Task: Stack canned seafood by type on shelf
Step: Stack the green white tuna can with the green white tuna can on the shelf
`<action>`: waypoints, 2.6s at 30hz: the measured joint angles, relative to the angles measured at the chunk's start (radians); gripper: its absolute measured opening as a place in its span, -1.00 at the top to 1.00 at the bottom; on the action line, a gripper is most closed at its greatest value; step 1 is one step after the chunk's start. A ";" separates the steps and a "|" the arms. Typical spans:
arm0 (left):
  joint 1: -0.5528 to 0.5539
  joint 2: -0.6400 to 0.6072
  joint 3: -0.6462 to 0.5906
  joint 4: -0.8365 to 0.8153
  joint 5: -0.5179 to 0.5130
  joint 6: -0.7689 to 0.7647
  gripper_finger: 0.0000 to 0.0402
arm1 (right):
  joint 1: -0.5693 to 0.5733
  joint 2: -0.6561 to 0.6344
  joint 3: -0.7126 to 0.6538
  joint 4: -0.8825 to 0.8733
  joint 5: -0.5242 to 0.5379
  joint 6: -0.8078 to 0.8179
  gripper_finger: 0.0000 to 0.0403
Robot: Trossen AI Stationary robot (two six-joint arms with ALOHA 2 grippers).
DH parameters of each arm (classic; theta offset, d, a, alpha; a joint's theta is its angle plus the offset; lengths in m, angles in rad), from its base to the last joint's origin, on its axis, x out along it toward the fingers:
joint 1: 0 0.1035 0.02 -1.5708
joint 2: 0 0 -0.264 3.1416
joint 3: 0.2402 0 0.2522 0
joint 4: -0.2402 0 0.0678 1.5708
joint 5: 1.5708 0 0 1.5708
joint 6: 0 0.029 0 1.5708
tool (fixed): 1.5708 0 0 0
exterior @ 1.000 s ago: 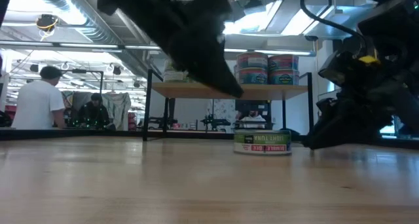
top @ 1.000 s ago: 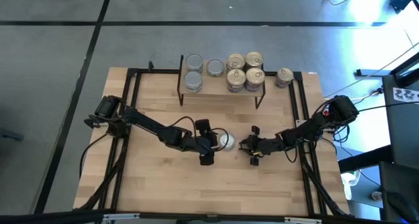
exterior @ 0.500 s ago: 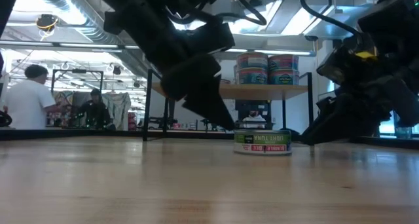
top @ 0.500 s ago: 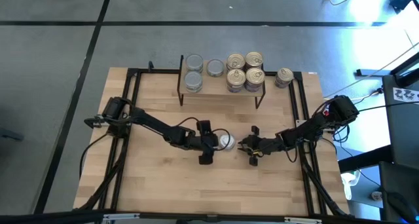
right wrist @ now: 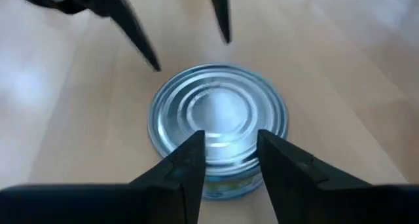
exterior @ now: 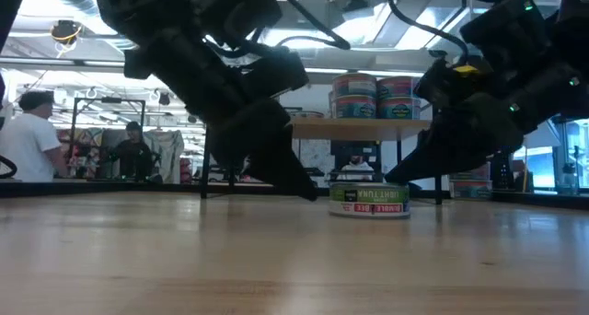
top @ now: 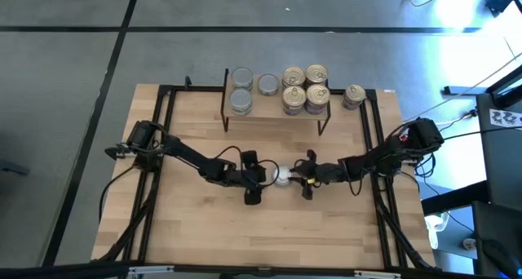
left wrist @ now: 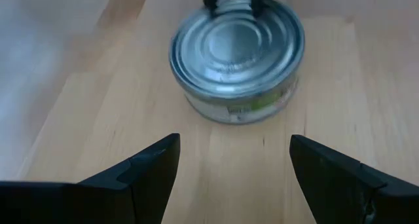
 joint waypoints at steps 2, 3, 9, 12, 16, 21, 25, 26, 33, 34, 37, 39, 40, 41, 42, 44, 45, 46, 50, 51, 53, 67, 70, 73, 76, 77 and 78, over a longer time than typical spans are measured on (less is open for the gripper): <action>0.000 0.000 -0.006 0.004 0.000 0.000 -0.42 | -0.003 0.000 0.002 -0.030 0.000 -0.002 0.34; 0.000 0.000 -0.007 0.009 0.000 0.000 -0.42 | -0.003 0.000 0.003 -0.043 0.002 -0.003 0.35; 0.003 0.000 -0.010 0.031 0.000 0.010 -0.42 | -0.003 0.000 -0.032 -0.028 0.002 0.001 0.38; 0.006 0.000 -0.010 0.027 0.000 0.010 -0.42 | -0.002 0.000 -0.080 0.044 0.007 0.011 0.39; 0.006 0.000 -0.010 0.032 0.000 0.010 -0.42 | -0.003 0.002 -0.127 0.144 -0.022 0.020 0.39; 0.006 0.012 -0.010 0.105 0.014 0.011 -0.42 | -0.002 0.004 -0.124 0.189 -0.086 0.018 0.39; 0.006 0.034 -0.010 0.157 0.021 0.010 -0.42 | -0.003 -0.010 -0.121 0.186 -0.131 0.019 0.33; 0.007 0.039 -0.010 0.162 0.021 0.009 -0.42 | -0.003 -0.020 -0.121 0.178 -0.147 0.023 0.29; 0.027 0.046 -0.010 0.162 0.044 -0.042 -0.42 | -0.003 -0.136 -0.119 0.012 -0.198 0.050 -0.31; 0.031 0.046 -0.010 0.166 0.049 -0.043 -0.42 | -0.003 -0.158 -0.119 -0.027 -0.197 0.049 -0.40; 0.045 0.056 -0.009 0.204 0.093 -0.042 -0.42 | -0.003 -0.209 -0.117 -0.118 -0.186 0.047 -0.60; 0.051 0.065 -0.010 0.211 0.109 -0.042 -0.42 | -0.003 -0.234 -0.118 -0.148 -0.174 0.048 -0.69; 0.051 0.075 -0.010 0.224 0.109 -0.042 -0.42 | -0.003 -0.244 -0.120 -0.151 -0.174 0.050 -0.71; 0.053 0.083 -0.010 0.248 0.109 -0.040 -0.42 | -0.003 -0.257 -0.120 -0.155 -0.174 0.050 -0.72; 0.054 0.090 -0.009 0.260 0.109 -0.036 -0.42 | -0.003 -0.270 -0.121 -0.155 -0.175 0.046 -0.73; 0.055 0.106 -0.009 0.299 0.109 -0.027 -0.42 | -0.003 -0.293 -0.106 -0.161 -0.172 0.027 -0.74; 0.055 0.113 -0.008 0.319 0.109 -0.021 -0.42 | -0.003 -0.311 -0.099 -0.181 -0.172 0.015 -0.74; 0.055 0.117 -0.008 0.325 0.109 -0.014 -0.42 | -0.003 -0.324 -0.089 -0.211 -0.170 0.001 -0.74; 0.057 0.135 0.001 0.349 0.110 0.021 -0.42 | -0.003 -0.368 -0.063 -0.420 -0.138 -0.022 -0.74; 0.057 0.137 0.005 0.347 0.110 0.040 -0.42 | -0.003 -0.370 -0.059 -0.460 -0.127 -0.021 -0.74; 0.060 0.152 0.027 0.355 0.109 0.075 -0.42 | -0.003 -0.374 -0.059 -0.549 -0.110 -0.003 -0.74; 0.091 0.252 0.125 0.362 0.152 0.170 -0.42 | -0.003 -0.150 -0.059 -0.285 -0.094 -0.036 -0.74; 0.098 0.260 0.125 0.366 0.161 0.162 -0.42 | -0.003 -0.097 -0.060 -0.216 -0.094 -0.033 -0.74; 0.103 0.260 0.125 0.361 0.172 0.146 -0.42 | -0.002 -0.069 -0.062 -0.175 -0.091 -0.029 -0.74; 0.103 0.260 0.125 0.363 0.174 0.140 -0.42 | -0.003 -0.068 -0.060 -0.174 -0.091 -0.018 -0.75; 0.103 0.260 0.125 0.363 0.174 0.140 -0.42 | -0.003 -0.068 -0.060 -0.173 -0.088 -0.010 -0.76; 0.103 0.260 0.125 0.364 0.174 0.140 -0.42 | -0.003 -0.068 -0.060 -0.171 -0.086 -0.005 -0.78</action>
